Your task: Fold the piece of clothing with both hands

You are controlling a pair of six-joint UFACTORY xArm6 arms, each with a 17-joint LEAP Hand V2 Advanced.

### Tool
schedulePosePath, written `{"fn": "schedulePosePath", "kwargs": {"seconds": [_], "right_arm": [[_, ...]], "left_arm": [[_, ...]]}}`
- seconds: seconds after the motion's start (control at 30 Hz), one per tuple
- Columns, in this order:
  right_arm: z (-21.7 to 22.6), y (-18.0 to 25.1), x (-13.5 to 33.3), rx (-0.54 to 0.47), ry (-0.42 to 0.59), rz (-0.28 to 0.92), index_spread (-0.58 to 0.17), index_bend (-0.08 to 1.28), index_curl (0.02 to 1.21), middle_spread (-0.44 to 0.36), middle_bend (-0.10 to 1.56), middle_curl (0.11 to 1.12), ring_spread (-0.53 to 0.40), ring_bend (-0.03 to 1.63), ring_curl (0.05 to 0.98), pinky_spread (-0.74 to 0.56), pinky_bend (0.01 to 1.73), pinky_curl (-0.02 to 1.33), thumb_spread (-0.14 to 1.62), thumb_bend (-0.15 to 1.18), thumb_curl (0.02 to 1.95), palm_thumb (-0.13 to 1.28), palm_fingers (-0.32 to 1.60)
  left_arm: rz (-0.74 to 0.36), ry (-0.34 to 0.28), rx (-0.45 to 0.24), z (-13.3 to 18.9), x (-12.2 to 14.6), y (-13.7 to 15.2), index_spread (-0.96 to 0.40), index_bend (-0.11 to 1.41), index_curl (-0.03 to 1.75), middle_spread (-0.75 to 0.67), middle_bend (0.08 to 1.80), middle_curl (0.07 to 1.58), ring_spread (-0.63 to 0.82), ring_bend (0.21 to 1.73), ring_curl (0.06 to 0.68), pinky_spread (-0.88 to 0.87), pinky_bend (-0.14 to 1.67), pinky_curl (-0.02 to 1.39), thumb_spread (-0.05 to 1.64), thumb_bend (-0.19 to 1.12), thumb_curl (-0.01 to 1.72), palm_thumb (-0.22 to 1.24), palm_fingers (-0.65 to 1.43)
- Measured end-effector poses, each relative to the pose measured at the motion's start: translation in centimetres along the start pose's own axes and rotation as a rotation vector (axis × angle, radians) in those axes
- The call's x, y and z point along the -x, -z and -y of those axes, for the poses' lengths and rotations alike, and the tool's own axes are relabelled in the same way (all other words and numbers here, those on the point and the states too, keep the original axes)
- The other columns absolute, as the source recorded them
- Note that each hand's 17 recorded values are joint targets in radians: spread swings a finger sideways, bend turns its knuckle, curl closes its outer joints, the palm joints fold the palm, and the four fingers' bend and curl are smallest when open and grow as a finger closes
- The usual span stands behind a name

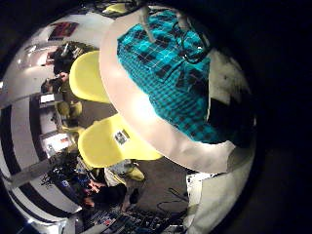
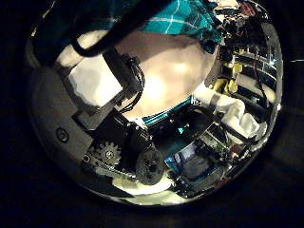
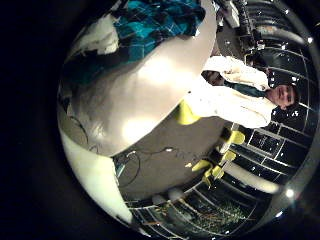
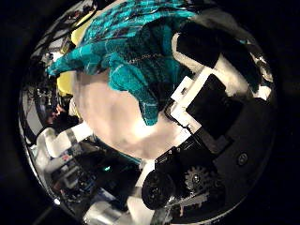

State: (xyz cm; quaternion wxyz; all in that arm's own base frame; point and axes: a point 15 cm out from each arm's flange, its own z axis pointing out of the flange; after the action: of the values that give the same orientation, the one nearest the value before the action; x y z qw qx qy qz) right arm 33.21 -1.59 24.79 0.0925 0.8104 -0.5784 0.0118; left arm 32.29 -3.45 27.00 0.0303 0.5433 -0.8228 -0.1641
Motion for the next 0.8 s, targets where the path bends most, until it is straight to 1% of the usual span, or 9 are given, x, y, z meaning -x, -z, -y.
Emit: {"fn": "schedulePosePath", "kwargs": {"seconds": [0.1, 0.23, 0.3, 0.4, 0.5, 0.57, 0.63, 0.73, 0.8], "right_arm": [[-0.9, 2.5, 0.4, -0.043, 0.008, 0.022, -0.375, 1.05, 0.90, -0.241, 1.22, 0.92, -0.254, 1.43, 0.688, -0.17, 1.50, 0.57, 1.22, 0.06, 0.60, 1.01, 0.99], [-1.9, 6.4, 0.1, -0.082, -0.003, 0.018, -0.359, 1.07, 0.93, -0.229, 1.25, 0.93, -0.246, 1.44, 0.713, -0.15, 1.51, 0.62, 1.22, 0.04, 0.64, 1.02, 0.98], [-1.8, 8.1, -0.2, -0.107, -0.007, 0.014, -0.353, 1.08, 0.94, -0.225, 1.25, 0.94, -0.243, 1.44, 0.722, -0.15, 1.51, 0.64, 1.22, 0.04, 0.65, 1.02, 0.97], [-0.9, 10.7, -0.5, -0.165, -0.019, 0.014, -0.345, 1.08, 0.95, -0.220, 1.26, 0.94, -0.239, 1.45, 0.733, -0.15, 1.51, 0.67, 1.22, 0.02, 0.67, 1.02, 0.96], [0.7, 13.3, -0.7, -0.214, -0.028, 0.021, -0.340, 1.09, 0.96, -0.216, 1.27, 0.94, -0.238, 1.45, 0.741, -0.14, 1.50, 0.69, 1.22, 0.02, 0.69, 1.02, 0.96], [2.6, 13.8, -1.1, -0.216, -0.032, 0.030, -0.336, 1.09, 0.96, -0.213, 1.27, 0.94, -0.237, 1.45, 0.746, -0.14, 1.50, 0.71, 1.21, 0.01, 0.70, 1.03, 0.96], [5.0, 13.7, -1.5, -0.199, -0.035, 0.044, -0.333, 1.09, 0.96, -0.210, 1.28, 0.94, -0.235, 1.45, 0.751, -0.14, 1.49, 0.73, 1.21, 0.01, 0.71, 1.03, 0.96], [9.3, 13.6, -1.9, -0.179, -0.034, 0.067, -0.329, 1.09, 0.97, -0.207, 1.28, 0.94, -0.232, 1.45, 0.756, -0.15, 1.47, 0.75, 1.21, 0.00, 0.72, 1.03, 0.96], [12.1, 12.3, -2.1, -0.149, -0.031, 0.079, -0.327, 1.09, 0.97, -0.203, 1.28, 0.94, -0.232, 1.45, 0.760, -0.15, 1.46, 0.77, 1.20, 0.00, 0.73, 1.03, 0.95]], "left_arm": [[0.002, -0.001, 0.002, -0.9, 0.3, 0.3, -0.74, 0.19, 1.32, -0.65, 0.84, 1.01, -0.50, 1.28, 0.517, -0.66, 1.06, 0.82, 1.13, -0.02, 0.48, 0.73, 0.98], [-0.011, -0.008, 0.015, -2.6, 1.1, 0.6, -0.73, 0.19, 1.33, -0.66, 0.84, 1.01, -0.50, 1.27, 0.515, -0.67, 1.05, 0.82, 1.13, -0.02, 0.48, 0.72, 0.98], [-0.016, -0.012, 0.014, -3.2, 1.3, 1.3, -0.73, 0.19, 1.33, -0.66, 0.84, 1.01, -0.50, 1.27, 0.515, -0.67, 1.05, 0.82, 1.13, -0.02, 0.48, 0.72, 0.98], [-0.019, -0.009, 0.012, -3.9, 1.7, 2.6, -0.73, 0.19, 1.34, -0.66, 0.83, 1.01, -0.50, 1.26, 0.515, -0.68, 1.04, 0.82, 1.13, -0.02, 0.48, 0.72, 0.98], [-0.020, 0.010, -0.011, -4.0, 2.6, 4.5, -0.73, 0.19, 1.34, -0.66, 0.83, 1.01, -0.50, 1.26, 0.515, -0.68, 1.04, 0.82, 1.14, -0.02, 0.48, 0.71, 0.98], [-0.018, 0.022, -0.021, -3.3, 3.3, 5.3, -0.72, 0.18, 1.34, -0.66, 0.83, 1.01, -0.50, 1.26, 0.516, -0.68, 1.04, 0.82, 1.14, -0.02, 0.48, 0.71, 0.98], [-0.021, 0.036, -0.017, -2.1, 4.1, 5.4, -0.72, 0.18, 1.34, -0.66, 0.83, 1.02, -0.50, 1.26, 0.516, -0.68, 1.03, 0.82, 1.14, -0.02, 0.48, 0.71, 0.98], [-0.034, 0.059, 0.002, 0.9, 5.6, 4.7, -0.72, 0.18, 1.34, -0.66, 0.82, 1.01, -0.50, 1.26, 0.517, -0.68, 1.03, 0.83, 1.14, -0.02, 0.48, 0.71, 0.98], [-0.043, 0.072, 0.023, 3.0, 6.5, 3.7, -0.72, 0.19, 1.35, -0.66, 0.82, 1.02, -0.50, 1.26, 0.518, -0.68, 1.02, 0.83, 1.14, -0.02, 0.48, 0.71, 0.98]]}}
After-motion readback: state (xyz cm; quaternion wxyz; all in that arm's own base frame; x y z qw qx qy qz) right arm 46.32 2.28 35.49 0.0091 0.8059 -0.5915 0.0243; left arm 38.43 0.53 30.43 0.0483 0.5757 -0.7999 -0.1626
